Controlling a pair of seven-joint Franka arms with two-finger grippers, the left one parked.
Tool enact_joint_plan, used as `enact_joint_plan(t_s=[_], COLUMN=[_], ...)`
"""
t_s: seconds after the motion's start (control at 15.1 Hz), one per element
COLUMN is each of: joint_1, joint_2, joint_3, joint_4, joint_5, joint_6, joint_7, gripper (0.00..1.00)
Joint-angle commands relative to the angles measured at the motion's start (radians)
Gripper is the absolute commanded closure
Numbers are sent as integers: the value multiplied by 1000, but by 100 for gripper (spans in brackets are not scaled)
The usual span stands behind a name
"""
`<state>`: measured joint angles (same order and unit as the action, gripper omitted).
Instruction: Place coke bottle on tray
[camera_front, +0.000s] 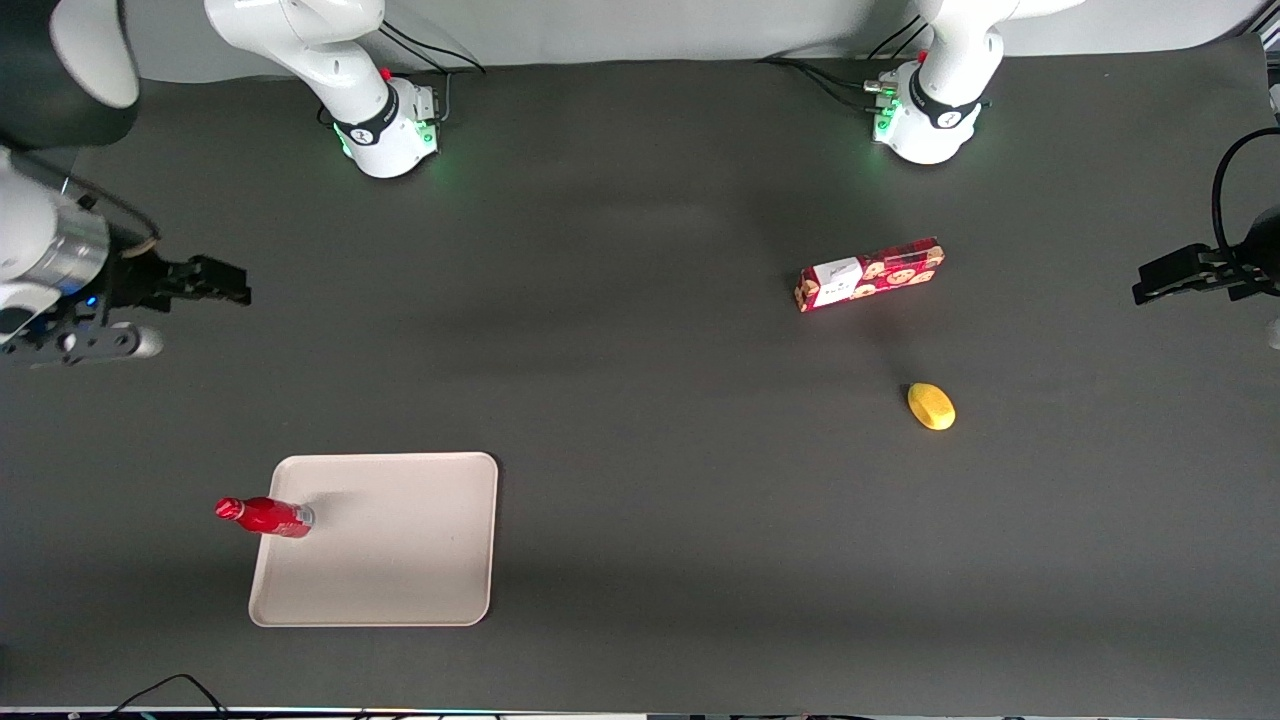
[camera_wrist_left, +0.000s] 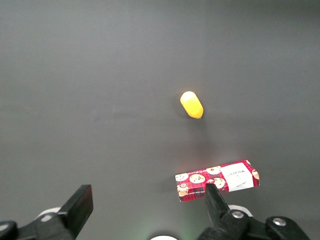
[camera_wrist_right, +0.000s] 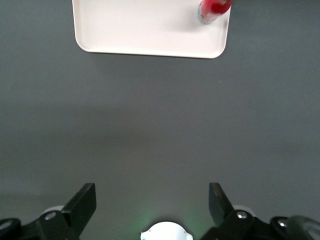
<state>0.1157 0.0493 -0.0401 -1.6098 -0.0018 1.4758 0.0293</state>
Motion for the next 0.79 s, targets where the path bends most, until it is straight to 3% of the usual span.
enact_joint_plan(t_s=[0.0,0.2,0.4,0.73], joint_1=[-2,-7,-4,-5], joint_2=[-219,-241,-220,-184], joint_3=[9,8,5,5], joint_4=[-324,-345,-297,-231], joint_5=[-18,-17,-17,-17], joint_6=[167,170,161,149], joint_7=[29,32,207,195], gripper=[0,0,0,0])
